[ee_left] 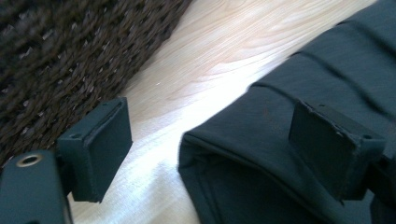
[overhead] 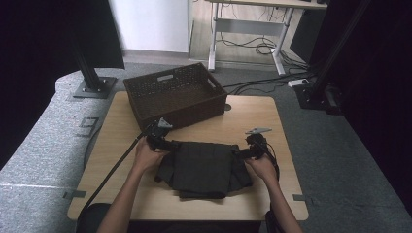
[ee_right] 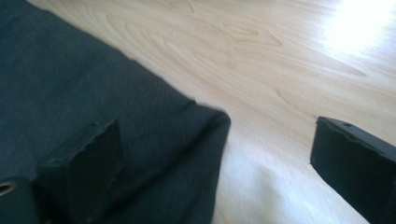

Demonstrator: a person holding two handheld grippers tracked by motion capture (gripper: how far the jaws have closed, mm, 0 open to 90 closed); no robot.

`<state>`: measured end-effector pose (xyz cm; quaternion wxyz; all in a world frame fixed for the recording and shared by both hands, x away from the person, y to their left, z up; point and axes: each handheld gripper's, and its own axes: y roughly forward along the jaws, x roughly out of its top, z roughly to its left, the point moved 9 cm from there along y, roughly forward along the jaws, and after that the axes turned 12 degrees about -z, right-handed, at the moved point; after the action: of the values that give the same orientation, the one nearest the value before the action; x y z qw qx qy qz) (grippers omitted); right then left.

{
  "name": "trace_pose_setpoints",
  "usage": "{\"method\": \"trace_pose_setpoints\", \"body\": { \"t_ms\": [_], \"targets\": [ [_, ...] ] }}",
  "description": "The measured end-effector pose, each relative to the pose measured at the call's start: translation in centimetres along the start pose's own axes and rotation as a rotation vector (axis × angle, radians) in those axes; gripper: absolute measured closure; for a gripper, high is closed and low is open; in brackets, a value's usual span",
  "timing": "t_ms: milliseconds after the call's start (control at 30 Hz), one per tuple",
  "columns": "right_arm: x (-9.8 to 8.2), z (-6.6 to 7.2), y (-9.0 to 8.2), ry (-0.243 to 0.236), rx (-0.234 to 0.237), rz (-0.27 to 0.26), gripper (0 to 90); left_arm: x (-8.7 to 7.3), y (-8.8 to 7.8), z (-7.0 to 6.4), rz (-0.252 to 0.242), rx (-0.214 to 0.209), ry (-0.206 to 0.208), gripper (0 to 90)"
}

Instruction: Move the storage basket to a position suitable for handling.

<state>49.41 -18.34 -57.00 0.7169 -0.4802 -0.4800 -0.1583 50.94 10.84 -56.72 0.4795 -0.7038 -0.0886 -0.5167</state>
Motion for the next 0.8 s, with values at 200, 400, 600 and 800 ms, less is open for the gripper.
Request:
{"method": "trace_pose_setpoints", "body": {
  "t_ms": [200, 400, 600, 800],
  "targets": [
    [-0.4, -0.1, 3.2, -0.069, -0.037, 0.069, 0.0, -1.8, 1.7, 0.7, 0.061, 0.017, 0.016, 10.7],
    [-1.0, 0.1, 3.5, -0.102, -0.042, 0.076, 0.0, -2.4, 1.8, 0.5, 0.053, 0.023, 0.023, 10.8],
    [-2.1, 0.6, 3.0, -0.077, -0.037, 0.050, 0.0, -3.2, 1.2, -0.2, 0.033, 0.004, -0.001, 11.2],
    [-2.8, 1.4, 2.1, -0.083, -0.021, 0.037, 0.0, -4.3, -0.3, -1.4, 0.029, -0.020, 0.019, 11.2]
  ]
}}
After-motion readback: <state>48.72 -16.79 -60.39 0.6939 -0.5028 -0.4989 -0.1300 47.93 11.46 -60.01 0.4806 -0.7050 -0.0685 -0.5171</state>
